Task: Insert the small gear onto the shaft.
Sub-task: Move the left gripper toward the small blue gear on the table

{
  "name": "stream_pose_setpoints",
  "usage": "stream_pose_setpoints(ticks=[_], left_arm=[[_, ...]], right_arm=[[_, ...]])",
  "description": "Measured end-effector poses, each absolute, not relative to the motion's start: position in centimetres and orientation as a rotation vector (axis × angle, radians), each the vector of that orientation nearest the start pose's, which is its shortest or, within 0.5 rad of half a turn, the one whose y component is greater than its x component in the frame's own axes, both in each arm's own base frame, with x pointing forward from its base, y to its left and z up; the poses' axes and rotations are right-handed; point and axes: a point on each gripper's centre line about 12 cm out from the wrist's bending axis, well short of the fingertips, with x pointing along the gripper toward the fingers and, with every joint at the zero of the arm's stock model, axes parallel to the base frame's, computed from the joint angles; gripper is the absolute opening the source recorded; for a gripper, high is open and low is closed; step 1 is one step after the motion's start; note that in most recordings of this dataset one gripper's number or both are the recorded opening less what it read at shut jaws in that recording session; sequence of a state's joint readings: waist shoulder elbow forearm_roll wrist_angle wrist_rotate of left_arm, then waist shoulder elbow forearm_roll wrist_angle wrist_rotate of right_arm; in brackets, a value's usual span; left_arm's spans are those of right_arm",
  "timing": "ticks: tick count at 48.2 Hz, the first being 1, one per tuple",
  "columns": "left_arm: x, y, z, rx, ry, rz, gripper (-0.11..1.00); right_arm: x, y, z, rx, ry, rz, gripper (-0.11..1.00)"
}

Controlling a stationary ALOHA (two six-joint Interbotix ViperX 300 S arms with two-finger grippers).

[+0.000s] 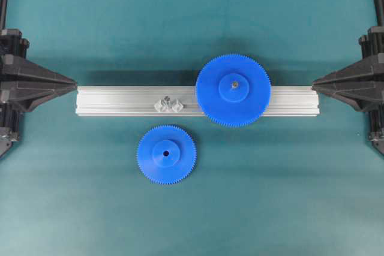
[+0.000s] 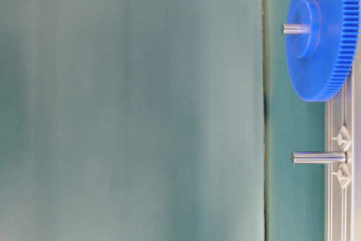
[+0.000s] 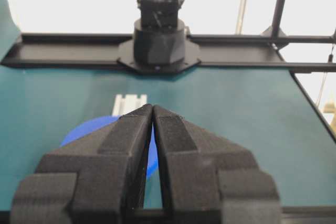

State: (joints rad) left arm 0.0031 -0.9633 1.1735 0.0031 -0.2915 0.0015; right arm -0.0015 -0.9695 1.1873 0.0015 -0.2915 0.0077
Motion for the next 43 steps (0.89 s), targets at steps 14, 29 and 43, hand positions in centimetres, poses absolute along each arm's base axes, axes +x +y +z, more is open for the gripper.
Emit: stream_pose_setpoints(ticks=[14, 29, 43], left_arm=[[20.2, -0.2, 28.0, 0.020, 0.055, -0.011, -0.02], [20.9, -0.7, 26.3, 0.009, 0.244, -0.036, -0.02], [23.3, -0.8, 25.0, 0.010, 0.380, -0.036, -0.02]], right_arm=[[19.3, -0.2, 26.8, 0.059, -0.019, -0.011, 0.01], [19.3, -0.2, 25.4, 0.093, 0.116, -0.014, 0.00], [19.8, -0.1, 24.7, 0.101, 0.226, -0.019, 0.00]])
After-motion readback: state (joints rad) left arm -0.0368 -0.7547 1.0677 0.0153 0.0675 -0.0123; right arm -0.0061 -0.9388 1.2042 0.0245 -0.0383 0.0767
